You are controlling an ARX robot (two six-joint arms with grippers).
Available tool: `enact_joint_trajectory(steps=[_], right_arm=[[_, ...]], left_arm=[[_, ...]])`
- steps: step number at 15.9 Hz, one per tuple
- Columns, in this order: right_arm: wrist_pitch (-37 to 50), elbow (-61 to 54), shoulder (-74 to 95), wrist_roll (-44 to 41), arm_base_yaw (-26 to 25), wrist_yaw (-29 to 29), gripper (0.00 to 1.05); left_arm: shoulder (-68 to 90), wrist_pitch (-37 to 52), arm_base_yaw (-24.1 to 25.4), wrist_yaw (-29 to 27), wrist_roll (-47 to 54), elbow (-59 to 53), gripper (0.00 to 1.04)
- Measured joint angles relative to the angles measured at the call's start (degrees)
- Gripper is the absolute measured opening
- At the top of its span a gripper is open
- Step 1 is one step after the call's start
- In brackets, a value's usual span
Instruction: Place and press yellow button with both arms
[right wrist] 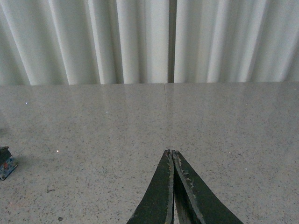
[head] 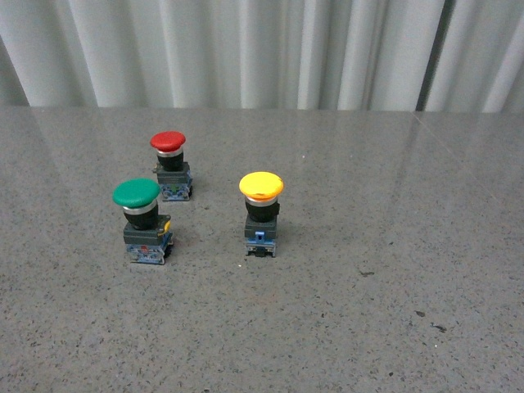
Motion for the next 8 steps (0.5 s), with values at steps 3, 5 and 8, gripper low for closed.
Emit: enact_joint_trajectory(steps=[3, 5, 8], right_arm=[[-0.6, -1.8, -2.9, -0.1, 0.0, 0.0, 0.02], [-3.0, -1.8, -5.9, -0.2, 0.0, 0.0, 0.02], [-6.5, -1.8, -9.3, -0.2, 0.0, 0.0, 0.02]], left_arm=[[0.0, 0.0, 0.0, 0.0, 0.0, 0.0, 0.98], [0.0, 0.0, 0.0, 0.0, 0.0, 0.0, 0.98], [0.0, 0.0, 0.0, 0.0, 0.0, 0.0, 0.98]])
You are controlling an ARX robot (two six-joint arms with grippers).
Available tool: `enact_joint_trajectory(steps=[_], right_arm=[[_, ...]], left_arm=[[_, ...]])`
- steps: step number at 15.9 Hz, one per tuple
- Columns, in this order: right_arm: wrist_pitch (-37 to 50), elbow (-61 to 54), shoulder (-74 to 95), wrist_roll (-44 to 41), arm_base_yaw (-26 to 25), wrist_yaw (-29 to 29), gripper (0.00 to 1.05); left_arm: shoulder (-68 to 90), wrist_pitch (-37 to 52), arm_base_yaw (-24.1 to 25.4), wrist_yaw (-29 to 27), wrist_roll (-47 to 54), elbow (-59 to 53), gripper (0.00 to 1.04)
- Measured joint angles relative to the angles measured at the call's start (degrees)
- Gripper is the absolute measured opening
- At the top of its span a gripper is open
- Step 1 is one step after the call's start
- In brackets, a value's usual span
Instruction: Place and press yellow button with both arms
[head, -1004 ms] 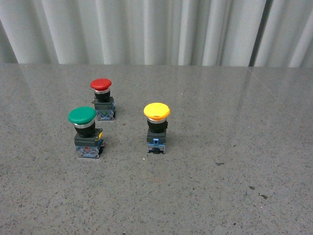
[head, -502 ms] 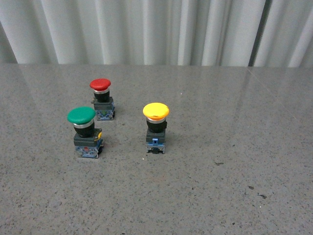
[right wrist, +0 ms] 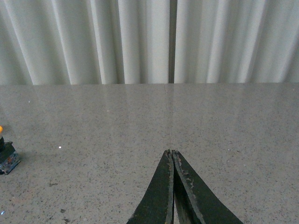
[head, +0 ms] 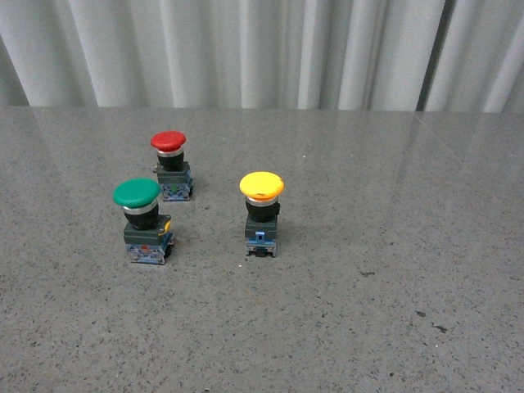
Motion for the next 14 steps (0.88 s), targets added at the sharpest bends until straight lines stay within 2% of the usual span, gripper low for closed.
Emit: enact_joint_trajectory(steps=[4, 5, 11, 13, 14], right_arm=[[-3.9, 0.0, -3.6, 0.0, 0.0, 0.0, 0.02], [-12.6, 0.0, -9.4, 0.0, 0.0, -0.2, 0.02], [-13.5, 0.0, -13.0, 0.0, 0.0, 0.0, 0.02], [-13.5, 0.0, -13.0, 0.0, 0.0, 0.0, 0.27], [-13.5, 0.0, -13.0, 0.0, 0.0, 0.0, 0.36]], left_arm=[[0.0, 0.0, 0.0, 0.0, 0.0, 0.0, 0.98], [0.0, 0.0, 0.0, 0.0, 0.0, 0.0, 0.98], [0.0, 0.0, 0.0, 0.0, 0.0, 0.0, 0.98], [0.0, 0.0, 0.0, 0.0, 0.0, 0.0, 0.98], [0.0, 0.0, 0.0, 0.0, 0.0, 0.0, 0.98]])
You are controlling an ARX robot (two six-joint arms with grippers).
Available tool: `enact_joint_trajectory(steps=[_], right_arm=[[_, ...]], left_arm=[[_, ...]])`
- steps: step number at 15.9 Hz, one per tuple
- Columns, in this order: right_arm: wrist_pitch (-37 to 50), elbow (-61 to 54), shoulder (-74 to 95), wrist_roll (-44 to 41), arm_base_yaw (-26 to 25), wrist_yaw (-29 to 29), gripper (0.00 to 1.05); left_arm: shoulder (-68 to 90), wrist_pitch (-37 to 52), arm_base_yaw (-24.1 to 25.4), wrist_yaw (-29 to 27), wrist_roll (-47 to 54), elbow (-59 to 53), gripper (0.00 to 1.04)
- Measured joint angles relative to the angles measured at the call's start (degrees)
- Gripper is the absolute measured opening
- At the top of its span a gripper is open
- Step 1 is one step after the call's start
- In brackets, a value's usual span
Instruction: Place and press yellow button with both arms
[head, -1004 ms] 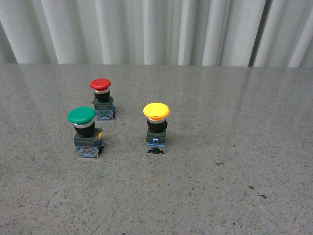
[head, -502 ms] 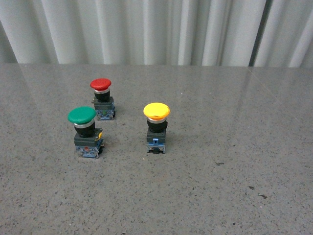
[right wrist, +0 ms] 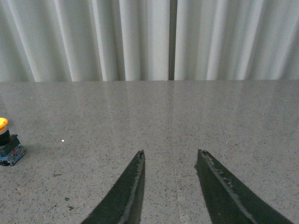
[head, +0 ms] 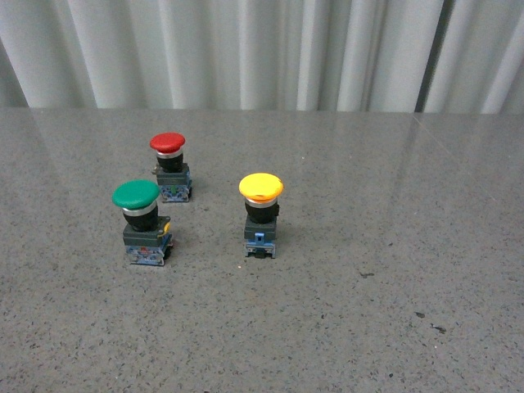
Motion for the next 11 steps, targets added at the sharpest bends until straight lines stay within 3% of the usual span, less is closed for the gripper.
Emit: enact_joint_trajectory(steps=[6, 8, 11], right_arm=[[0.0, 0.0, 0.0, 0.0, 0.0, 0.0, 0.93], [0.0, 0.0, 0.0, 0.0, 0.0, 0.0, 1.0], [0.0, 0.0, 0.0, 0.0, 0.0, 0.0, 0.98]], left_arm=[[0.0, 0.0, 0.0, 0.0, 0.0, 0.0, 0.98], [0.0, 0.0, 0.0, 0.0, 0.0, 0.0, 0.98], [0.0, 0.0, 0.0, 0.0, 0.0, 0.0, 0.98]])
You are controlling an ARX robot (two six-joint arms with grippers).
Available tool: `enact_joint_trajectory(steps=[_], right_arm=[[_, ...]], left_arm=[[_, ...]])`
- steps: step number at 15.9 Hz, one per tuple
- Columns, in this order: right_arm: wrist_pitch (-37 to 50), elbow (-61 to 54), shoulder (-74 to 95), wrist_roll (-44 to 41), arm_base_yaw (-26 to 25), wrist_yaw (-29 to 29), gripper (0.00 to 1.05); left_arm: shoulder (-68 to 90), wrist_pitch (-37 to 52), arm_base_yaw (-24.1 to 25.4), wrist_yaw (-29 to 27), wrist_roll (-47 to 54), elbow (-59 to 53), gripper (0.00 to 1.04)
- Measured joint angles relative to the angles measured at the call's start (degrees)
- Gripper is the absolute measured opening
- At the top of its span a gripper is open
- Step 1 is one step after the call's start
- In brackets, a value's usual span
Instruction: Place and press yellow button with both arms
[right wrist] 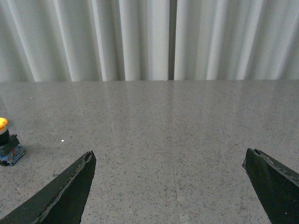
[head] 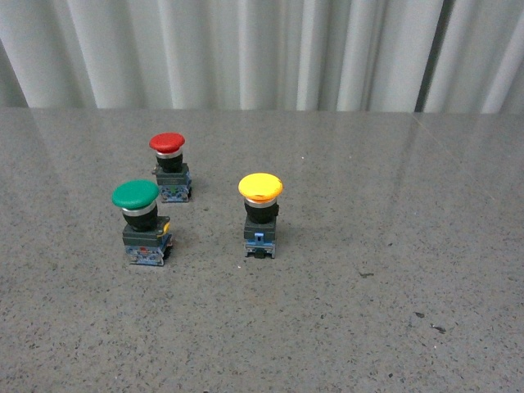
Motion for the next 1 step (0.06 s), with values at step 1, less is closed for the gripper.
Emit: enact_joint_trajectory(steps=[1], right_arm=[[0.0, 0.0, 0.0, 0.0, 0.0, 0.0, 0.98]], left_arm=[[0.0, 0.0, 0.0, 0.0, 0.0, 0.0, 0.98]])
